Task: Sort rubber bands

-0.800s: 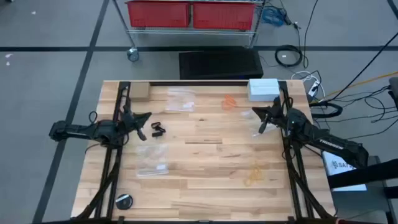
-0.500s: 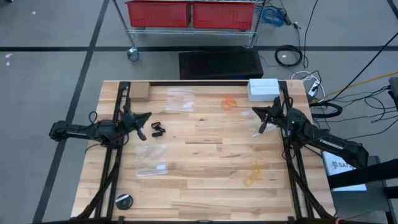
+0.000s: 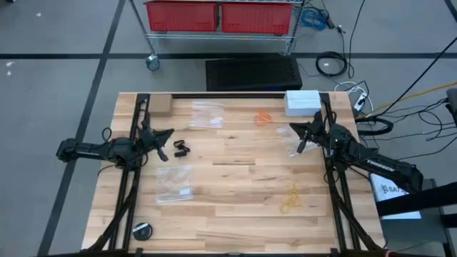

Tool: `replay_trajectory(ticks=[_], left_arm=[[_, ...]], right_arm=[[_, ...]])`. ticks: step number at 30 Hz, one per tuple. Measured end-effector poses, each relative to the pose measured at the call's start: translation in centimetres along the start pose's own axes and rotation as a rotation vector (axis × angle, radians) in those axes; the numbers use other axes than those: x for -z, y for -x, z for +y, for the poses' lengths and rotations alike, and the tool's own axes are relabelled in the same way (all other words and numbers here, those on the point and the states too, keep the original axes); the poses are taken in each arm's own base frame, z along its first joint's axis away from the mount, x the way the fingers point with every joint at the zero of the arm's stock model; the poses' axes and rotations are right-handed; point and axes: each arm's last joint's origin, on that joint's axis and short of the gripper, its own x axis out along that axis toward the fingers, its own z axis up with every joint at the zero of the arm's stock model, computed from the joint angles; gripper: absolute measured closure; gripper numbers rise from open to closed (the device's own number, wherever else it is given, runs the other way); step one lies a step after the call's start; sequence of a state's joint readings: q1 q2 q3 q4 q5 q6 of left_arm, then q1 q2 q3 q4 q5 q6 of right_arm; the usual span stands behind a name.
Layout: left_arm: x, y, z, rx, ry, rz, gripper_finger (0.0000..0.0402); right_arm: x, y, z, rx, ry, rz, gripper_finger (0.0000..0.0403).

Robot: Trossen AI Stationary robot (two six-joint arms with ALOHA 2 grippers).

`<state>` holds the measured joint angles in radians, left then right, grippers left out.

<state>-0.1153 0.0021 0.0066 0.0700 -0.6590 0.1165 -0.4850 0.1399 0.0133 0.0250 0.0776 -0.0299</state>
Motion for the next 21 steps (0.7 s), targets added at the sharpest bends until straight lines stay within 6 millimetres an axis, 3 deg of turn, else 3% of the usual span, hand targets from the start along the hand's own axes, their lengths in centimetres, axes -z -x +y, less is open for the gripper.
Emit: replay_trajectory(ticks=[21], left_arm=[[0.01,0.00,0.00,0.000,0.000,0.000,0.0400]], right_arm=[[-0.38,-0.01,-0.10,0.011,0.034,-0.043,0.0403]])
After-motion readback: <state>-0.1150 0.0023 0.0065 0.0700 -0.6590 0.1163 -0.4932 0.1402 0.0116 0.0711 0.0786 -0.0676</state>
